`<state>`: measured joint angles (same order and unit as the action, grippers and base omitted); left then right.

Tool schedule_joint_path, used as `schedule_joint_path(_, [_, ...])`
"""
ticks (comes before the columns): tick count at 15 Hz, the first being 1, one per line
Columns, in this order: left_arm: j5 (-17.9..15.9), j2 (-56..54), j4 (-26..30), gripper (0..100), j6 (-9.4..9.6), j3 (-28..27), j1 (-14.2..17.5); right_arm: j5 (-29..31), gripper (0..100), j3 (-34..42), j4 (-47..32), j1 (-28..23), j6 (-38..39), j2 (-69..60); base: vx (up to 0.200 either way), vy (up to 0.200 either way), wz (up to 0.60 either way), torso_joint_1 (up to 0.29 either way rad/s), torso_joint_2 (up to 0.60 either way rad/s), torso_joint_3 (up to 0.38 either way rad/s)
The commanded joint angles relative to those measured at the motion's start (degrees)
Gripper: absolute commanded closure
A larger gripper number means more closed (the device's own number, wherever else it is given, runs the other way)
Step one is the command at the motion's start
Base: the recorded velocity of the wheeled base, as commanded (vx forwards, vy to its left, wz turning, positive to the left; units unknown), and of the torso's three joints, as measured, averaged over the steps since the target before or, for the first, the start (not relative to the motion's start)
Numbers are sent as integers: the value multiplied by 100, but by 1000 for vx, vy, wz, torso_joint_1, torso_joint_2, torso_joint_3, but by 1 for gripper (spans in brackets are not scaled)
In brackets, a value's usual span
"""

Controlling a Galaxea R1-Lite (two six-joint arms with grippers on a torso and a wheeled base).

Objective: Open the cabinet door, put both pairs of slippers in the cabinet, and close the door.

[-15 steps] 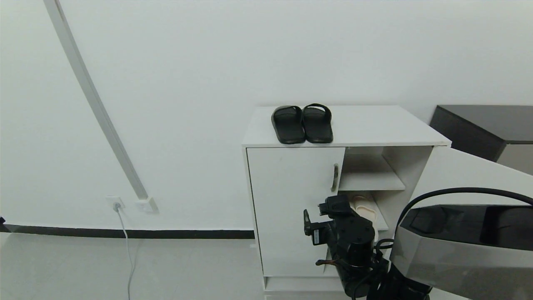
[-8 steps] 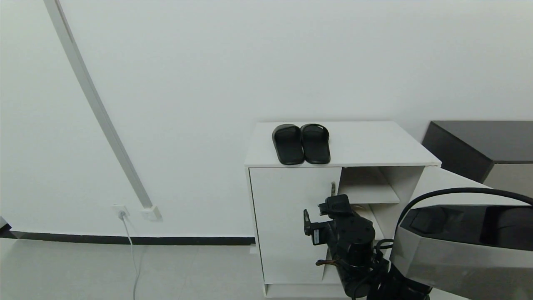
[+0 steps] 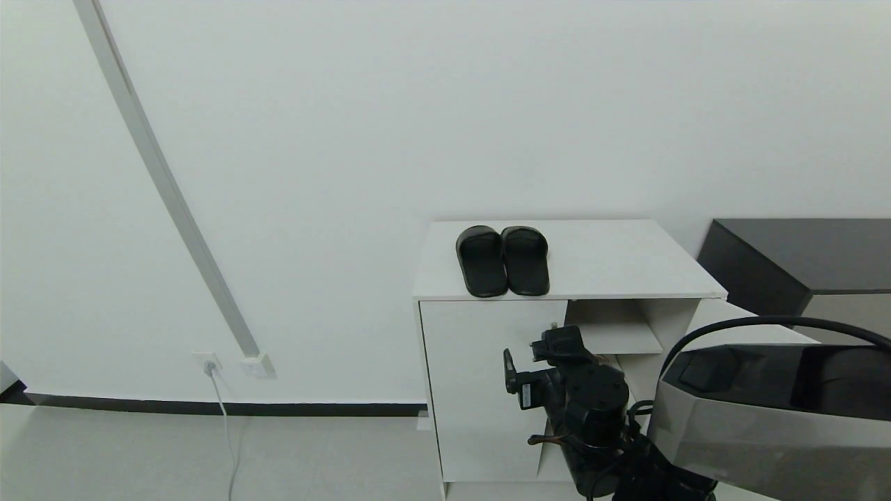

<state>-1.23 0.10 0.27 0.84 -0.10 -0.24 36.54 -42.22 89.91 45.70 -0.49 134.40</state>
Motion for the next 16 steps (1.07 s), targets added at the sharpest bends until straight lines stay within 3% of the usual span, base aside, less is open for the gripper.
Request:
schedule_joint_path(1, [0, -1, 0, 100, -5, 1, 7, -50, 0, -24, 9, 0, -22, 69, 0, 0, 0, 0, 0, 0])
schedule_joint_path(6, [0, -1, 0, 100, 21, 1, 7, -76, 0, -568, -26, -141, -347, -90, 0, 0, 0, 0, 0, 0])
schedule_joint_path(10, [0, -1, 0, 100, 13, 1, -2, -85, 0, -1368, -1687, -237, -127, -749, 0, 0, 0, 0, 0, 0])
schedule_joint_path(13, [0, -1, 0, 100, 4, 1, 7, -85, 0, -2484, -3418, -299, 295, -968, 0, 0, 0, 0, 0, 0])
schedule_joint_path(16, [0, -1, 0, 100, 13, 1, 7, -85, 0, -3152, -4596, -299, 708, -1048, 0, 0, 0, 0, 0, 0])
